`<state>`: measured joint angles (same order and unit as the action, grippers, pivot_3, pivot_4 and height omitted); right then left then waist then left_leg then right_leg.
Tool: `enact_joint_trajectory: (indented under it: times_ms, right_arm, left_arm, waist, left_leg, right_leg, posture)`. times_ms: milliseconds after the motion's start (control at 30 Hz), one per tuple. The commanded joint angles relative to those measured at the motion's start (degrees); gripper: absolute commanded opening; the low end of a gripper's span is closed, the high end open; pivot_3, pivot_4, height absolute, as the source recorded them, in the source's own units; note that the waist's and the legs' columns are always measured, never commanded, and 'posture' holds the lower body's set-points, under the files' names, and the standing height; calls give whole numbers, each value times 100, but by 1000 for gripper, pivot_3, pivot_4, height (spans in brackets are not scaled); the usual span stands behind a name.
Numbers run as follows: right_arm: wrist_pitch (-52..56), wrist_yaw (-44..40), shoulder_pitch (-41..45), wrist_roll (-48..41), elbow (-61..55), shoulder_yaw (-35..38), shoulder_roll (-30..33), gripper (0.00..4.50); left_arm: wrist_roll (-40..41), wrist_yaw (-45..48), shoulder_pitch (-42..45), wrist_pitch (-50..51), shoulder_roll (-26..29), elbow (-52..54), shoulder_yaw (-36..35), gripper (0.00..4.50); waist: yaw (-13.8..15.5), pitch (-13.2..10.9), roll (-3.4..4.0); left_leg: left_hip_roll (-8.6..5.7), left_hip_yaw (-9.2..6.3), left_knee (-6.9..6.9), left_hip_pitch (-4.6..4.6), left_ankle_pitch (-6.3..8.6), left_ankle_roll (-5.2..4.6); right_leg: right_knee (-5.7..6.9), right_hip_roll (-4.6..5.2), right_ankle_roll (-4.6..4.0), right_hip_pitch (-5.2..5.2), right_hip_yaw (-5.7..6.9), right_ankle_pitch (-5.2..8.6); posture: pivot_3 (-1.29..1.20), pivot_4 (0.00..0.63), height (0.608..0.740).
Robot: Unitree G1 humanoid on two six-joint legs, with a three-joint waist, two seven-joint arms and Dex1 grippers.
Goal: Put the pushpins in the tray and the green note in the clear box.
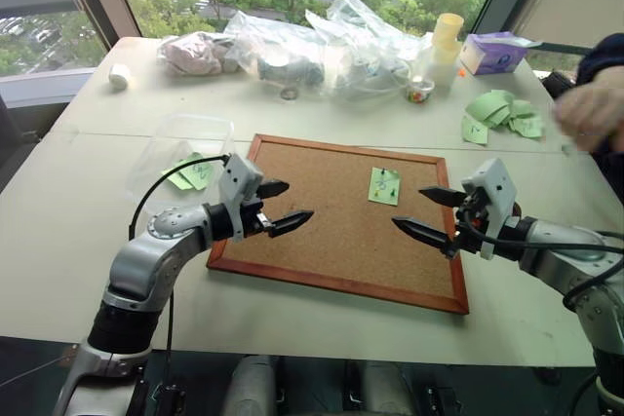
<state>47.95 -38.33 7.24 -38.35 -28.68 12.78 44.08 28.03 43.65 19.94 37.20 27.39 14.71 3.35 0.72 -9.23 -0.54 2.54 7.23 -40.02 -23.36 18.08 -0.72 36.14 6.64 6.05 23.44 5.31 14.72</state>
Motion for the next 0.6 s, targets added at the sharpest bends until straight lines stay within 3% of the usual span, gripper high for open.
enact_joint_trajectory:
  times_ms: [33, 600]
  right_arm:
    - [-80, -33, 53, 14, -78, 84, 93, 4500]
    - [-78, 21, 78, 61, -82, 71, 49, 4500]
  left_arm:
    - [-15, 101, 61, -187, 33, 109, 6, 4472]
    - [-224, 152, 179, -385, -57, 94, 210, 4472]
  waist:
    - [0, 0, 0]
    - [1, 0, 0]
  left_leg:
    - [0, 0, 0, 0, 0, 0]
    - [0, 0, 0, 0, 0, 0]
  right_leg:
    - [0, 0, 0, 0, 0, 0]
    - [0, 0, 0, 0, 0, 0]
  posture:
    - [0, 150, 740]
    - [0, 150, 740]
